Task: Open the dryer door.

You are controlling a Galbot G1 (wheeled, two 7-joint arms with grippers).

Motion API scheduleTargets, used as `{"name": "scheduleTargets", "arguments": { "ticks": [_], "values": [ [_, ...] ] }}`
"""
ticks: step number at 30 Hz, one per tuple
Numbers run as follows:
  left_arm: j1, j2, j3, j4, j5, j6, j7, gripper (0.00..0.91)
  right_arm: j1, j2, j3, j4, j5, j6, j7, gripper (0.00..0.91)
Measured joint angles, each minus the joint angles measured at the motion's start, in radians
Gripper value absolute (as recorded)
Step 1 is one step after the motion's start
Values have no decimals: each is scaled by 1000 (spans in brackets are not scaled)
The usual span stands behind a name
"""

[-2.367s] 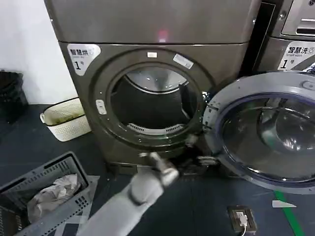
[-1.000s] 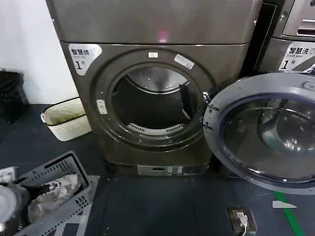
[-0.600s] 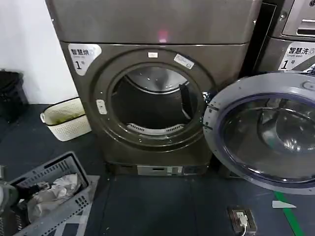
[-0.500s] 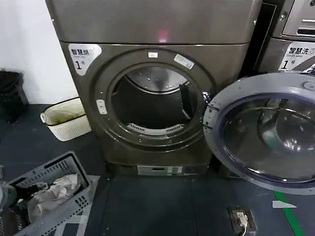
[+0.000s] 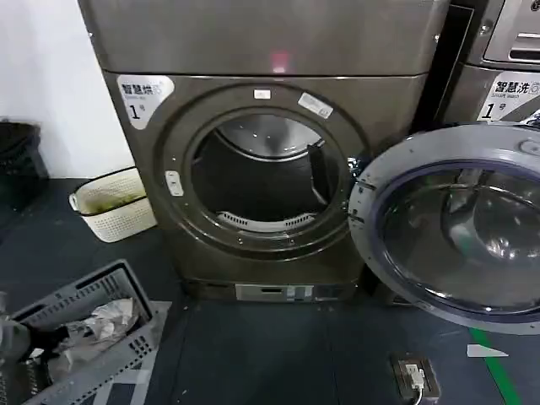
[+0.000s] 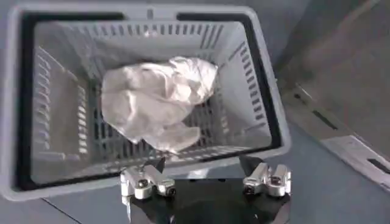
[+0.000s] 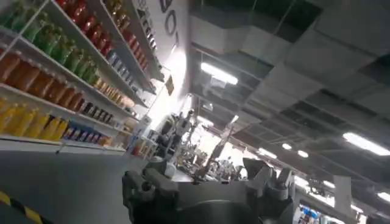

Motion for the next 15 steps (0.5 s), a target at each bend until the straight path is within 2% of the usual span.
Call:
{"name": "scheduleTargets", "arguments": {
  "ticks": [10,15],
  "values": [
    [-51,-24,19,54,-134,0,-15,907,-1,4,-4,1,-3,7,-6,907],
    [-83,-36,46,68,-117,0,-11,907,-4,6,-4,2,-3,9,-9,907]
  ]
}}
